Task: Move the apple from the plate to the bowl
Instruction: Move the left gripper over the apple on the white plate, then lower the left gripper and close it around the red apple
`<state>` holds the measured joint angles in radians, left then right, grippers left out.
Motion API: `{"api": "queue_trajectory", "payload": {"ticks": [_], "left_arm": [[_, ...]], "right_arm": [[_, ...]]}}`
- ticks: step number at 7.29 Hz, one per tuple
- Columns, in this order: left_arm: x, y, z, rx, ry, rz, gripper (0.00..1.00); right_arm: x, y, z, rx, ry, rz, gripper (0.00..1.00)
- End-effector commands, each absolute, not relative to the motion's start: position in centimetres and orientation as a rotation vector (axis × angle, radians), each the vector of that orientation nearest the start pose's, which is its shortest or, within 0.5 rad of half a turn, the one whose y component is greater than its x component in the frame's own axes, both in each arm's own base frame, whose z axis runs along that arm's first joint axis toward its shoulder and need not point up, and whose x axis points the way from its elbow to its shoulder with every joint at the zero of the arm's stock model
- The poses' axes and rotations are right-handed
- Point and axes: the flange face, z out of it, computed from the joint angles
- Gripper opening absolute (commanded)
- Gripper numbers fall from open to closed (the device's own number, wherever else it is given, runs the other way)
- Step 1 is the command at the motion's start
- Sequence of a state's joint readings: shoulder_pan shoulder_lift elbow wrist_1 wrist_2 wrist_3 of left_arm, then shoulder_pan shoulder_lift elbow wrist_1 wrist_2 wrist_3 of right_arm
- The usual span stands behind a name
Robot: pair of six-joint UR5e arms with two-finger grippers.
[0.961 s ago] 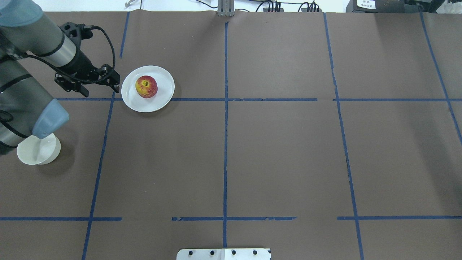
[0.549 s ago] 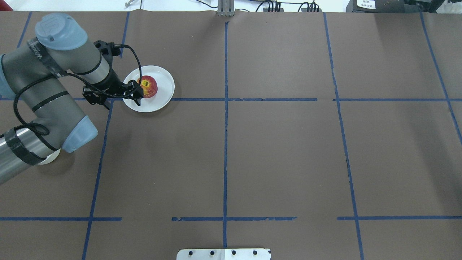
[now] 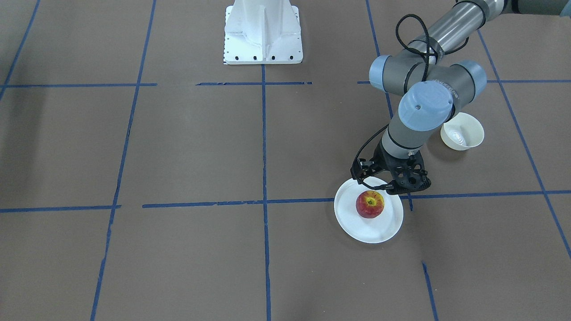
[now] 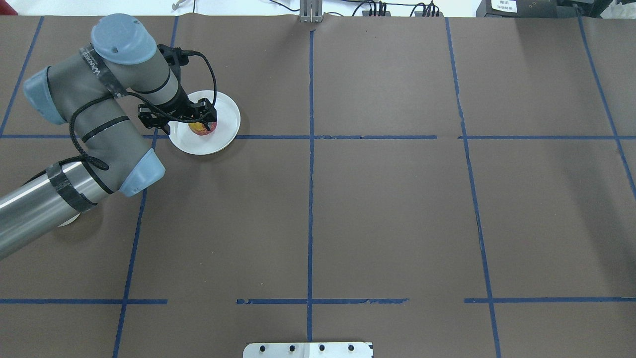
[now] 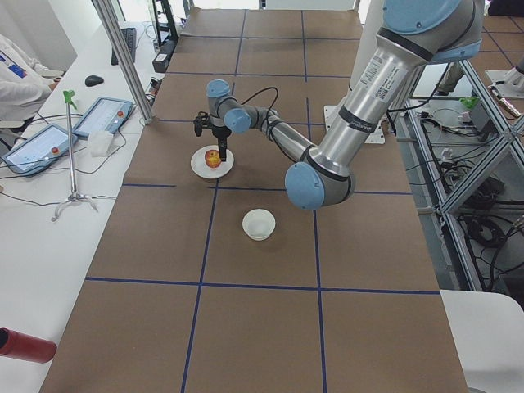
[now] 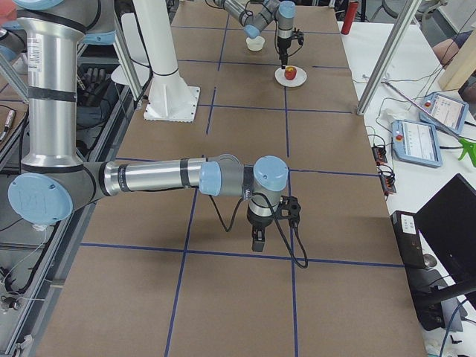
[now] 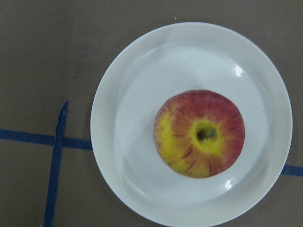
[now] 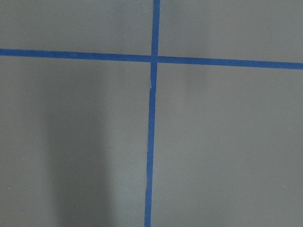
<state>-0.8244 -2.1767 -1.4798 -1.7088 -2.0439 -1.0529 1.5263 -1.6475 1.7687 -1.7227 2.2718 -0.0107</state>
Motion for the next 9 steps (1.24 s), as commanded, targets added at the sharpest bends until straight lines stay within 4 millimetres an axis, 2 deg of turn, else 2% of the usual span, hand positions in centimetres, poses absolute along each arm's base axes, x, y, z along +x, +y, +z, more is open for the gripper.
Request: {"api": "queue_trajectory", "payload": {"ticks": [1,2,4,6,9], "left_arm": [[43.3,-60.0,33.8,0.067,0.787,-0.137,1.00],[43.7,-60.4,34.7,0.067,0.787,-0.139,1.00],[43.9,-60.5,34.4,0.070,0.789,-0.135,1.00],[45.2,-62.4,35.2,0.120,0.775,-0.149,1.00],[45.6,-62.4,35.8,0.114,0.769,-0.148,1.00]], "right_arm": [[4.9,-45.7,61.8,-0.041,-0.700,-0.042,1.00],[4.9,-45.7,61.8,-0.041,-0.700,-0.042,1.00],[4.9,-45.7,61.8,-0.041,-0.700,-0.042,1.00],[4.9,-45.7,61.8,-0.041,-0.700,-0.042,1.00],[4.9,-45.7,61.8,-0.041,-0.700,-0.042,1.00]]}}
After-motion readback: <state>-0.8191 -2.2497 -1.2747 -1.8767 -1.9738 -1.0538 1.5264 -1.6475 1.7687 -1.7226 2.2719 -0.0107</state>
